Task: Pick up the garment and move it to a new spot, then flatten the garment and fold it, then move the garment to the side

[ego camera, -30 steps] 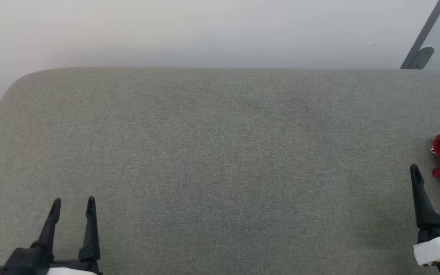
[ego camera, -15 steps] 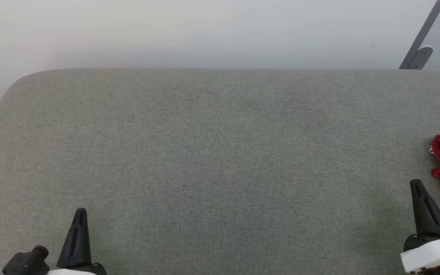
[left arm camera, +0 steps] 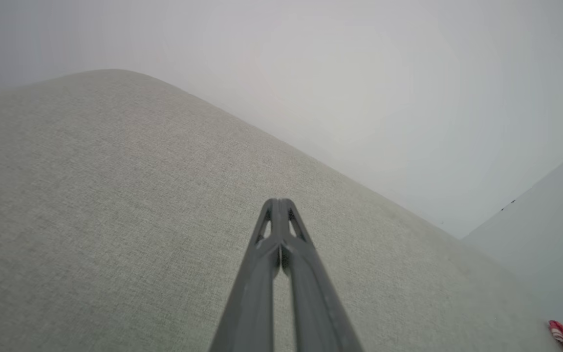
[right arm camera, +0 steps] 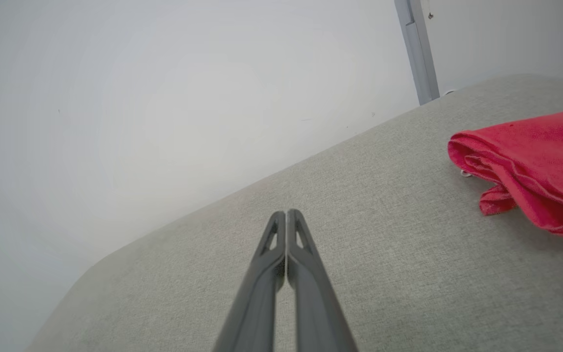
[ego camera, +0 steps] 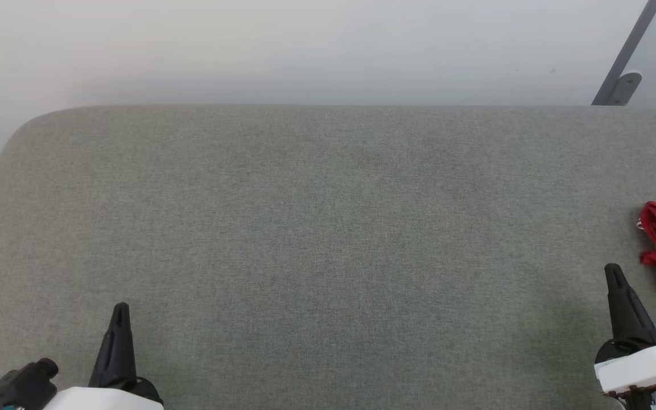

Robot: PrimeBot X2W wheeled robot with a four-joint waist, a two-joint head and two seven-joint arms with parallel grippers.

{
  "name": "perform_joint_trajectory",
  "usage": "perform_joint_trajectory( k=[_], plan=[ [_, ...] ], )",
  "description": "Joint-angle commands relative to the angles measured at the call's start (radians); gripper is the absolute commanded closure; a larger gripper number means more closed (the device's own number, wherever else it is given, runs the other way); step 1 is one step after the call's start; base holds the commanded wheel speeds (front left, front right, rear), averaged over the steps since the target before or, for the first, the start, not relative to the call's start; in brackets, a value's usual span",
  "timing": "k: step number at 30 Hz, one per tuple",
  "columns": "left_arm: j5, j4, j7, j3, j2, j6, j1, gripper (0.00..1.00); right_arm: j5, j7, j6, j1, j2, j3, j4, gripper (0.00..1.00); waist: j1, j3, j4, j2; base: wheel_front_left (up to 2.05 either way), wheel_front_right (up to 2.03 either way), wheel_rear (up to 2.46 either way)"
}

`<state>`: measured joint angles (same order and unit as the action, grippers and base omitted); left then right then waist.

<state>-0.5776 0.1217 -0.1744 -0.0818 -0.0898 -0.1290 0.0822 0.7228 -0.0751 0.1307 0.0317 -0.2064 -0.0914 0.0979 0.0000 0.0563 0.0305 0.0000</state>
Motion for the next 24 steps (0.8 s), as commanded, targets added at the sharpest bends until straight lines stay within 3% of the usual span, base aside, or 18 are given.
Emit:
perform_joint_trajectory(
  k=[1,24],
  plan=[
    [-0.054,-0.005,0.011,0.001,-0.007,-0.001,-0.030,1.00,0.044,0.009,0.000,-0.026,-0.001,-0.003,-0.007,1.00,0.0000,-0.001,-0.001,0.0000,0.00,0.00,0.00],
    [-0.380,0.033,0.088,0.006,-0.004,-0.001,-0.082,1.00,0.315,0.065,0.000,-0.065,0.048,-0.009,0.042,1.00,0.0000,-0.013,-0.007,0.0000,0.00,0.00,0.00]
  ],
)
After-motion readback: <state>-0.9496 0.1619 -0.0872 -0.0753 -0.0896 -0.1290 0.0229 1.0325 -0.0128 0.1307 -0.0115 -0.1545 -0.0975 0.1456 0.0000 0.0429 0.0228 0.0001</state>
